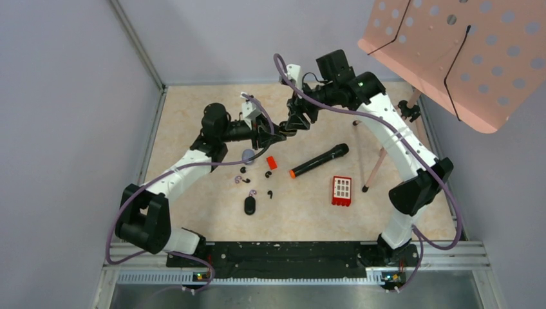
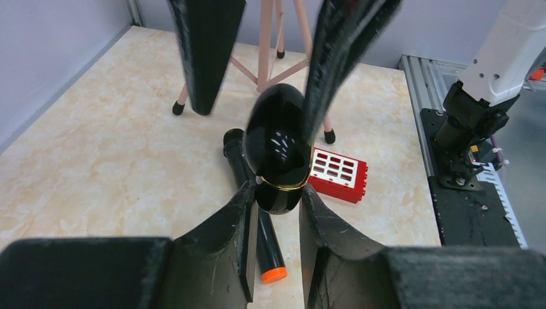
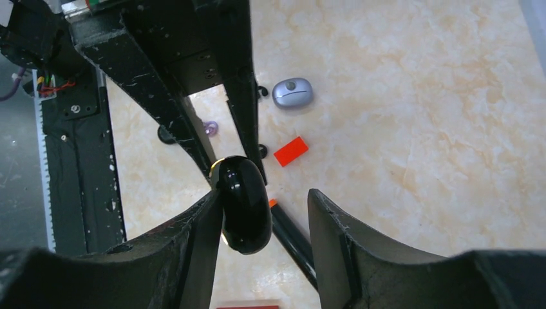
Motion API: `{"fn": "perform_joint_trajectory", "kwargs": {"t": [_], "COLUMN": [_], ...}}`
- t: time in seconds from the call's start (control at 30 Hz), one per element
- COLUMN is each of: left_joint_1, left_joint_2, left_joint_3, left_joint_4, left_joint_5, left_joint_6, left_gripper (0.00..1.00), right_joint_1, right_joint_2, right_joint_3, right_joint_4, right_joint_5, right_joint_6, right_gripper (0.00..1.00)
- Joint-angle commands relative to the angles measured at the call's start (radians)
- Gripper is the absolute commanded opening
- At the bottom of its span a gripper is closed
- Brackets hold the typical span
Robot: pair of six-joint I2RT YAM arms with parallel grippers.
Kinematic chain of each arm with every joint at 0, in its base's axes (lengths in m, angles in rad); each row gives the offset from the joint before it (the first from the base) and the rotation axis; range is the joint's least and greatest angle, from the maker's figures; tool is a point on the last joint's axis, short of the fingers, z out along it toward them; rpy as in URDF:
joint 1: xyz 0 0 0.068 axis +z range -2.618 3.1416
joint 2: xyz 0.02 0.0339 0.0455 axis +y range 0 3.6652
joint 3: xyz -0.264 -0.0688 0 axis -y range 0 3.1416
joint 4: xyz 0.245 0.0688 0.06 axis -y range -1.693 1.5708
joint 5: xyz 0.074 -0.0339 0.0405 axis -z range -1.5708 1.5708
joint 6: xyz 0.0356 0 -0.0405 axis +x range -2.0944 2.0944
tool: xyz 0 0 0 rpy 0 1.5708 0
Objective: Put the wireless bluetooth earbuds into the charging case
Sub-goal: Open the charging case.
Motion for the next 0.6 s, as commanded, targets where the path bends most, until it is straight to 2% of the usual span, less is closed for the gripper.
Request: {"fn": "perform_joint_trajectory", "kwargs": {"t": [0.0,0.33,0.57], "left_joint_1": [-0.008,-0.007,0.012], "left_joint_2": [0.004,0.01,0.028], "left_joint_3": [0.002,-0.003,-0.014], "left_joint_4": [0.044,0.039,0.062], "left_joint_5": [0.056,0.014,-0.014], "left_joint_6": [-0.016,-0.049,-0.139], "left_gripper": [0.0,0.0,0.0], "right_joint_1": [-0.034,-0.036,-0.037], "right_joint_2": [0.01,0.004,-0.016], "right_joint_3": [0.067,0.088,0.225], "right_joint_4": [0.062,0.059,0.06], "right_joint_5": [-0.001,-0.025,-0.078], "right_joint_6": [0.015,0.031,0.107], "right_gripper": [0.5,0.51,0.55]}}
